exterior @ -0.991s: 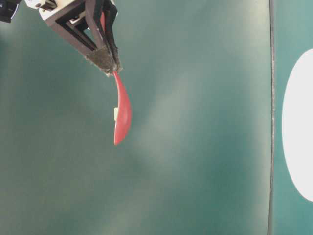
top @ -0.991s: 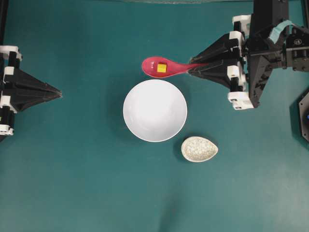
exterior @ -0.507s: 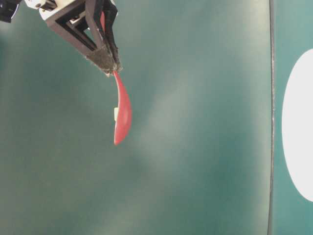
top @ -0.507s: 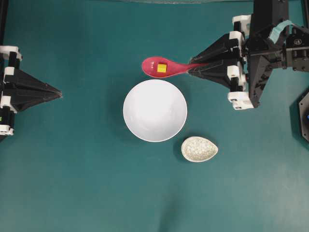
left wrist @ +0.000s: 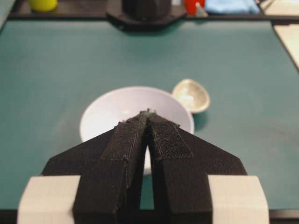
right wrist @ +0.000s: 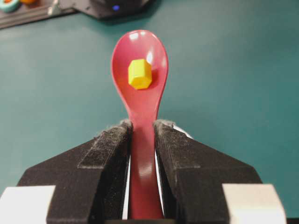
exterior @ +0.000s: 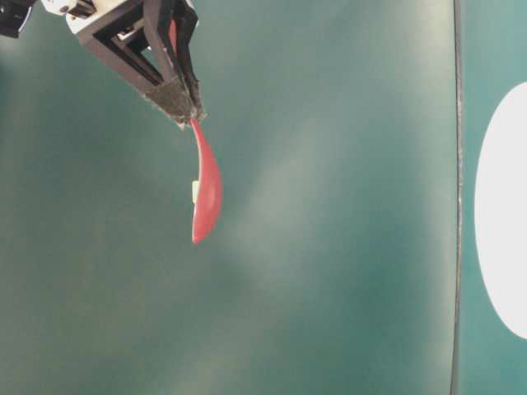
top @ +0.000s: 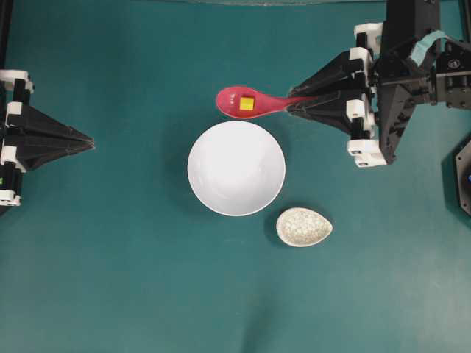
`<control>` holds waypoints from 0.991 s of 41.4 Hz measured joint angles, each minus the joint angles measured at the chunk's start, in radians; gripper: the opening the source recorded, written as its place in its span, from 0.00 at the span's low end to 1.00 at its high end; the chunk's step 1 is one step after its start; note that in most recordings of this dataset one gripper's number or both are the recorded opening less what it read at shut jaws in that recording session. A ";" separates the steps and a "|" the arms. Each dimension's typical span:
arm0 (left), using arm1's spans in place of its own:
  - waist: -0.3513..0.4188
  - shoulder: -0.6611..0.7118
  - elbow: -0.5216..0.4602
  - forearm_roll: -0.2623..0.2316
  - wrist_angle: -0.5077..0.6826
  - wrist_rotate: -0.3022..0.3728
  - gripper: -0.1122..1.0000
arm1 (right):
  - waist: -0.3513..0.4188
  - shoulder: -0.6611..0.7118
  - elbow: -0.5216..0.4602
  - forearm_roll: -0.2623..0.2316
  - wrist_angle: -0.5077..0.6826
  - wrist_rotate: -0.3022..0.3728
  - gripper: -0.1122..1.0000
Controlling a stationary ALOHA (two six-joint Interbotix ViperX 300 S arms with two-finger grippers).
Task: Scoop the yellow hexagonal prism block from the bowl with a spoon using the right arm.
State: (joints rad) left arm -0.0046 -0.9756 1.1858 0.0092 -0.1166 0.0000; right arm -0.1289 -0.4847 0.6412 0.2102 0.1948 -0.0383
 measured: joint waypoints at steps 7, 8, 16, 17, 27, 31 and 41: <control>0.002 -0.002 0.000 0.000 0.000 -0.003 0.10 | -0.002 0.000 0.000 -0.002 0.000 0.000 0.31; 0.000 -0.002 0.000 0.000 0.000 -0.002 0.10 | 0.000 0.000 0.000 -0.002 0.000 0.000 0.31; 0.000 -0.002 0.000 0.000 0.000 -0.003 0.10 | 0.000 0.000 0.000 0.000 0.000 -0.002 0.31; 0.000 -0.002 0.000 0.000 0.000 -0.003 0.10 | 0.000 0.000 0.000 0.000 0.000 0.000 0.31; 0.000 -0.002 0.000 0.000 0.000 -0.005 0.10 | 0.000 0.000 0.000 0.000 0.000 0.003 0.31; 0.000 -0.005 0.000 0.000 0.000 -0.006 0.10 | 0.000 0.000 -0.002 0.000 0.000 0.003 0.31; 0.000 -0.017 -0.002 0.000 0.000 -0.009 0.10 | 0.000 0.000 0.000 0.002 0.000 0.003 0.31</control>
State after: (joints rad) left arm -0.0046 -0.9925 1.1842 0.0092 -0.1166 -0.0092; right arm -0.1289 -0.4847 0.6412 0.2117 0.1948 -0.0353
